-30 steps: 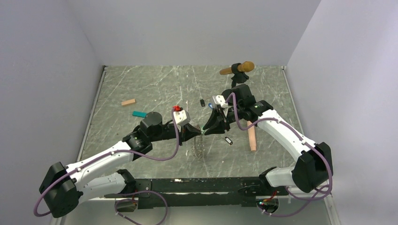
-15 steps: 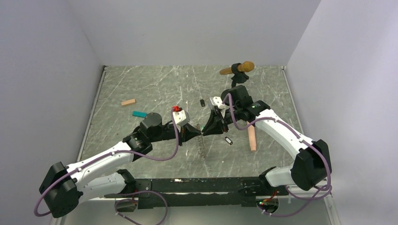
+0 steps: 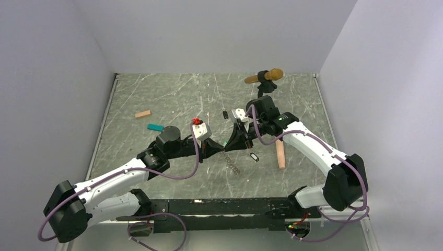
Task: Put the keys on the keyring
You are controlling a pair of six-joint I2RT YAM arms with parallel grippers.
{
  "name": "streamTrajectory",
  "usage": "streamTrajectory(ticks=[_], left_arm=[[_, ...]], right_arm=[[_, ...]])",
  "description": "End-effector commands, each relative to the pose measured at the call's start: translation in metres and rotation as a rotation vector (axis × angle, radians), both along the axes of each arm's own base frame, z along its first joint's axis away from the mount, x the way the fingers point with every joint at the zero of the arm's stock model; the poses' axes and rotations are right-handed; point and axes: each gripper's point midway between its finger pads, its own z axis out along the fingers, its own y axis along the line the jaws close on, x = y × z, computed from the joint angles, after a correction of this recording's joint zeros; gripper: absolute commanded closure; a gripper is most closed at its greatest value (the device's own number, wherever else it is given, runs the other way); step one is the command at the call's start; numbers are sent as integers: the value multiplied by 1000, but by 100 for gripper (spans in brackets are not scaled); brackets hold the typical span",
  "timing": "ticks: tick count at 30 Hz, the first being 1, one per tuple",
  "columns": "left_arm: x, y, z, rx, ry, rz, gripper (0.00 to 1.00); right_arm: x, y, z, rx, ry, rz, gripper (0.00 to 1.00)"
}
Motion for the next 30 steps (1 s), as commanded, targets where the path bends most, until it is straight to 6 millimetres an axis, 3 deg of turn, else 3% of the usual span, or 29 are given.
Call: streamTrajectory(ticks=[1,6,15,21,27,30], left_arm=[[2,-1,24,-76,-52,15,100],[3,0,22,-72,-49,21,100],[4,3,16,-61,-23,45,98],[7,15,13,-42,-15,92,66],[7,26,8,11,-37,113,55],[6,25,3,54,-28,93,42]], right_arm=[[0,4,7,18,-16,15,86],[-1,5,9,19,-13,23,100],[-3,4,10,6,-20,32,100],[0,3,10,-21,-25,14,100],[6,3,5,-70,-46,-7,100],[8,2,4,-91,-56,-11,100]])
